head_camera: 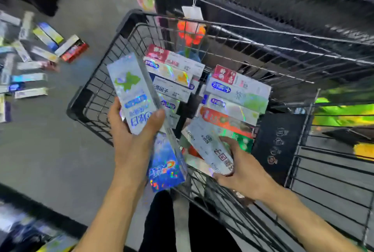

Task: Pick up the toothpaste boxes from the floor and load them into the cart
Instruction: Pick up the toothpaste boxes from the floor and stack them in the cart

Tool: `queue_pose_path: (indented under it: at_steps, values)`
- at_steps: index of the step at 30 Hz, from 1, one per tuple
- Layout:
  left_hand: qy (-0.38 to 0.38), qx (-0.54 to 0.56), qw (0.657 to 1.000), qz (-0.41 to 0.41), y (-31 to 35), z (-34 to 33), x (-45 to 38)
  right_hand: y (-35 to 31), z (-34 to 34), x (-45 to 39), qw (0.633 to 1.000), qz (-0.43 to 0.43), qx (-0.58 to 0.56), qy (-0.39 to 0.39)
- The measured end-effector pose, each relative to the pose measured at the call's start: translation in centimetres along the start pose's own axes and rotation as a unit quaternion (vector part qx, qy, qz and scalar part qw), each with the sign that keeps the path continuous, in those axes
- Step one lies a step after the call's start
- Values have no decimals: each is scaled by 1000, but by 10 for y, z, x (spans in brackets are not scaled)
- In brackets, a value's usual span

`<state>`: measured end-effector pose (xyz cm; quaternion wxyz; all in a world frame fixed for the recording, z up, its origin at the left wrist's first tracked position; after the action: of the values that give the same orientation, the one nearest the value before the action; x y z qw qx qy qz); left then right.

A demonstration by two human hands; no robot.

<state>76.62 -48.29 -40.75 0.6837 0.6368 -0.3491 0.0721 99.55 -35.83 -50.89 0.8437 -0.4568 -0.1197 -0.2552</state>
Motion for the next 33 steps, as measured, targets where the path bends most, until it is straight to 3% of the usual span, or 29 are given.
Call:
queue_pose_path:
  at_steps: [4,9,25,33]
  values:
    - [0,21,999,-35,-9,-4,-24,26,-47,-23,989,50,97,-103]
    - [-7,26,998,-51,-30,-5,-41,54,-86,-27,978,55,94,-175]
    - [-20,22,999,-42,-48,-13,-48,65,-96,-25,973,98,107,-176]
    - [-43,4,999,-20,-51,-19,-42,73,-73,-33,977,125,150,-84]
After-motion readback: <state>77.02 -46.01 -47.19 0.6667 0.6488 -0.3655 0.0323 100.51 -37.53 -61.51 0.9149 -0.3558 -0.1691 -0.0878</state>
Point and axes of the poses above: each hand's wrist, its own x-axis away from the middle knuckle, its own z-axis out of the back of the hand, y = z × x, the point moved 10 cm from there along -x, towards the middle knuckle, and after that the axes turned 13 degrees about z, right-handed, at the moved point
